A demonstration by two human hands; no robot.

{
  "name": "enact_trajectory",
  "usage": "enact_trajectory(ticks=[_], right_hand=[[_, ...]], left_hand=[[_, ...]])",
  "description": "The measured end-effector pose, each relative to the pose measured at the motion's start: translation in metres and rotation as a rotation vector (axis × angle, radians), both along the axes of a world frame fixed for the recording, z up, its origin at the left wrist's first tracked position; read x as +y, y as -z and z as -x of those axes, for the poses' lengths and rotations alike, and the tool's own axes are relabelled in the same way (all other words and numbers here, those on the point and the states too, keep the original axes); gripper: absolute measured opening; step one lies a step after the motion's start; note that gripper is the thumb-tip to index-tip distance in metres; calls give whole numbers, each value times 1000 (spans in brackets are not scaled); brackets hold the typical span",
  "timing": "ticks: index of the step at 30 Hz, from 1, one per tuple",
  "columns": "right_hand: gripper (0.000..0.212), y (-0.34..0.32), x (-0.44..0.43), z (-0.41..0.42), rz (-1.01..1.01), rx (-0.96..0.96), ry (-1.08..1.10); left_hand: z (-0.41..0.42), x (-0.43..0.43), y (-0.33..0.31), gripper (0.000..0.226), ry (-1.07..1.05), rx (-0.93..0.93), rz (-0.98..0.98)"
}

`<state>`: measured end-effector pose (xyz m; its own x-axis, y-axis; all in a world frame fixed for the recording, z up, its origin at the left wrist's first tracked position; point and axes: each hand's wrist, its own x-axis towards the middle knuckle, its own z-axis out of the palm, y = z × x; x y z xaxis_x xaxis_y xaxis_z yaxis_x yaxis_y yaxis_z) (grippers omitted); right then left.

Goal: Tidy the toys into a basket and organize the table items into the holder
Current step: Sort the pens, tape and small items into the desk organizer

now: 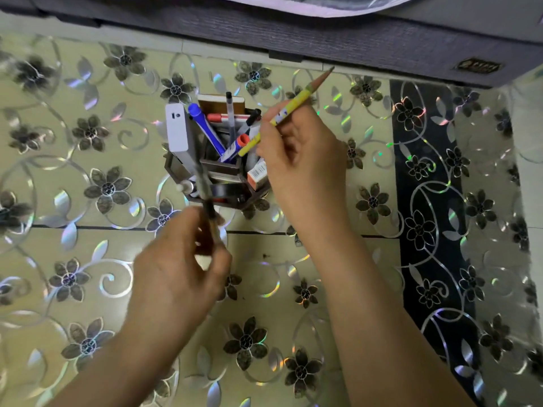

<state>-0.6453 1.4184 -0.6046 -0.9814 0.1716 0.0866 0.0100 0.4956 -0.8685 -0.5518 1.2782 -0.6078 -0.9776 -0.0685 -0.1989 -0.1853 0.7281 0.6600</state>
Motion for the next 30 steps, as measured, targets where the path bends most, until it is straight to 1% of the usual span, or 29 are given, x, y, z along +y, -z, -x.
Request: enact_trajectory(ticks=[3,6,10,12,16,21,25,27,28,30], right_hand=[[12,6,-9,4,4,17,-1],[12,13,-16,6,11,6,-17],[19,28,-25,12,-41,-68,-52],[17,30,-25,14,-97,-70,-66],[11,34,-27,16,-122,-44,-65],[12,39,-28,14,-200,-21,-40],[16,36,-26,13,-191,-11,-67],[26,32,-19,7,-145,1,-11],[27,31,-13,3,-147,10,54],[23,36,5,-6,-228,10,195]], left_hand=[[38,-8,-15,10,-93,199,-61],[76,-10,-12,11,-117,292,-62],[102,-7,2,18,-83,276,46],[106,-4,4,20,-62,261,67],[107,-4,7,22,-68,244,18],[104,1,5,20,-84,302,14],[102,7,1,21,-82,328,-18],[101,7,5,20,-34,314,52],[101,6,7,20,-3,300,105],[104,7,9,21,56,256,229]])
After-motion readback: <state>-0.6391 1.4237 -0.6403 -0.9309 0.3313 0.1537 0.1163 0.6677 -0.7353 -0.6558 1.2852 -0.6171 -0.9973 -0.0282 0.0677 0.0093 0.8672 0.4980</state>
